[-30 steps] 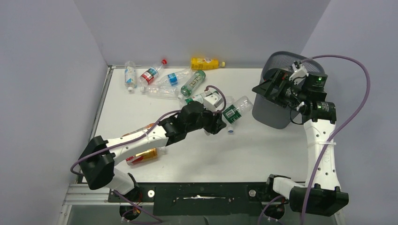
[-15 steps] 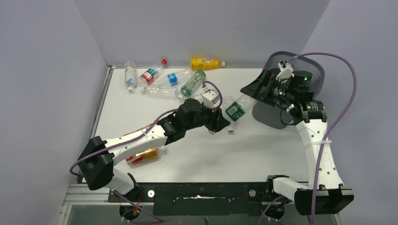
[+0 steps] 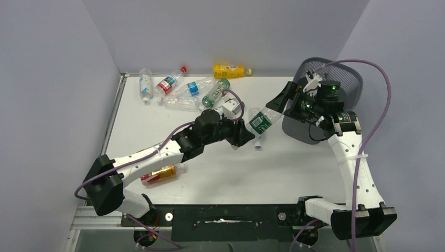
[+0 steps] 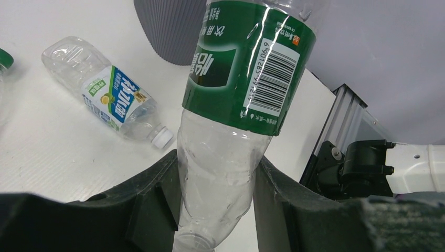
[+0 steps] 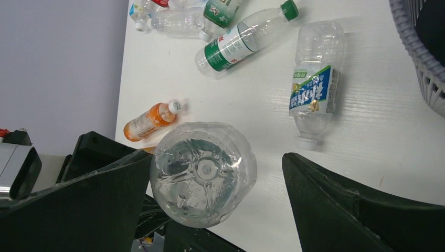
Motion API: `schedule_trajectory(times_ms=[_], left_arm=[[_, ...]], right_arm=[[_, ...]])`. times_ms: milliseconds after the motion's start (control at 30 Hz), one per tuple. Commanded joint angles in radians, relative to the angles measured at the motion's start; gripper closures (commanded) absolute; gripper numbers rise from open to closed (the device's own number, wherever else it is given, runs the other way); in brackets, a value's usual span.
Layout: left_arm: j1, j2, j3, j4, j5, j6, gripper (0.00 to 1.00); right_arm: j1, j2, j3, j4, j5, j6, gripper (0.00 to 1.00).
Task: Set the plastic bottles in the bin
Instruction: Pick up the plastic bottle at the center of the board.
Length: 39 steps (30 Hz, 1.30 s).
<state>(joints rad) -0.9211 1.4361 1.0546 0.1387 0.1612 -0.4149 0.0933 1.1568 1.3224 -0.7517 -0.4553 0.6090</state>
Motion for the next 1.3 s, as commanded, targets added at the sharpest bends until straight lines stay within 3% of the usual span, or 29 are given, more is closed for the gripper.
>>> schedule_trajectory(times_ms=[0, 233, 367, 467, 600, 733, 1067, 1267], left_arm=[[0.007, -0.047, 0.016, 0.109, 0.014, -0.012, 0.75], [0.007, -0.011, 0.029, 0.136, 0.03, -0.024, 0.75], [0.007, 0.016, 0.036, 0.161, 0.039, -0.034, 0.74], [0.007, 0.037, 0.043, 0.165, 0.043, -0.036, 0.72], [0.007, 0.05, 0.046, 0.156, 0.035, -0.039, 0.55], [0.007, 0.05, 0.042, 0.147, 0.028, -0.039, 0.48], [0.01, 0.004, 0.024, 0.095, -0.016, -0.018, 0.28], [0.023, -0.033, 0.013, 0.073, -0.028, -0.013, 0.25]], right_arm=[[0.009, 0.002, 0.009, 0.005, 0.018, -0.021, 0.01], [0.018, -0.007, -0.058, 0.134, -0.097, 0.055, 0.0], [0.037, -0.006, -0.069, 0.161, -0.106, 0.074, 0.06], [0.039, -0.009, -0.06, 0.157, -0.105, 0.072, 0.16], [0.038, -0.007, -0.023, 0.127, -0.08, 0.057, 0.32], [0.038, 0.001, 0.024, 0.087, -0.039, 0.029, 0.45], [0.032, 0.055, 0.204, -0.045, 0.108, -0.075, 0.47], [-0.026, 0.129, 0.435, -0.155, 0.211, -0.141, 0.47]])
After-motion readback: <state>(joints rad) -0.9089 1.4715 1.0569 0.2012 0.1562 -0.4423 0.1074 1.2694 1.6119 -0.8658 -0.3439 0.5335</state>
